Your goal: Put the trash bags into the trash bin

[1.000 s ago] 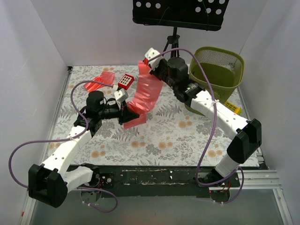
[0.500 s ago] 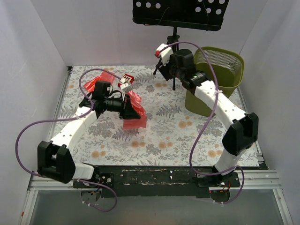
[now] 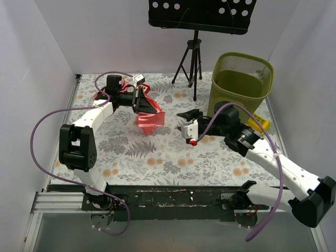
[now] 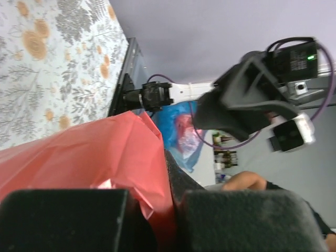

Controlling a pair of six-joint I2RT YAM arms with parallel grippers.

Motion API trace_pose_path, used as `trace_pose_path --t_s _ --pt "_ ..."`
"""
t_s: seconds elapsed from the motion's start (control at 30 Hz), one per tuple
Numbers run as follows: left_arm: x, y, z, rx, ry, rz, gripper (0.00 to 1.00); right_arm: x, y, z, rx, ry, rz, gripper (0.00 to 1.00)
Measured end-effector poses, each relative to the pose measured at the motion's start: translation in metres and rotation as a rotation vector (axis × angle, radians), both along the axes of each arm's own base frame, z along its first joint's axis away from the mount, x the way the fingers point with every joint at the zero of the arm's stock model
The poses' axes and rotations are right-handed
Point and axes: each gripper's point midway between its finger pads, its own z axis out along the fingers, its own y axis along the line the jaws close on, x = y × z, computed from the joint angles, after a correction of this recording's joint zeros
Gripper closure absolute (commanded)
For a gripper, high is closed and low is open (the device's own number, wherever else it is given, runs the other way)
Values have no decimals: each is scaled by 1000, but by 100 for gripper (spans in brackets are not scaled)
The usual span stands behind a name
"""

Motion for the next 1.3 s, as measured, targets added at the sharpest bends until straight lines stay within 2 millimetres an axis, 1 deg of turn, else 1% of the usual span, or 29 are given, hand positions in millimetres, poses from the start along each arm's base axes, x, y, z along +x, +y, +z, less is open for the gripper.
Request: trace_pose_path --t_s 0.07,0.13,0.2,0.23,0.3,0.47,0.57,0.63,0.87,0.97,1.1,1.3 --pt "1 -1 9 -14 44 -5 100 4 9 -22 -68 -25 37 38" --pt "1 -2 14 -20 83 -10 100 6 17 -37 -118 -54 68 38" --pt "1 -2 18 -23 120 -11 100 2 23 -44 -140 -90 105 36" --pt "0 -2 19 -24 141 -12 100 -1 26 -47 -147 -104 123 32" --pt "0 -2 20 -23 186 -11 100 -5 31 -47 -147 -136 149 29" --pt "-2 -2 21 -20 263 -10 100 -4 43 -43 -103 -248 169 29" --pt "-2 -2 23 -19 290 -10 100 -3 45 -50 -96 -292 172 30" --pt "-2 -2 24 -19 303 -9 100 -1 49 -50 -94 -309 173 30" --pt "-7 -1 28 -19 326 -8 100 12 62 -44 -61 -371 151 33" --pt "-10 -1 27 -18 334 -9 100 17 68 -47 -55 -395 141 33" --pt "-11 -1 28 -18 333 -11 100 20 72 -52 -61 -420 143 34" --pt "-11 -2 29 -19 335 -11 100 20 74 -54 -69 -445 152 34"
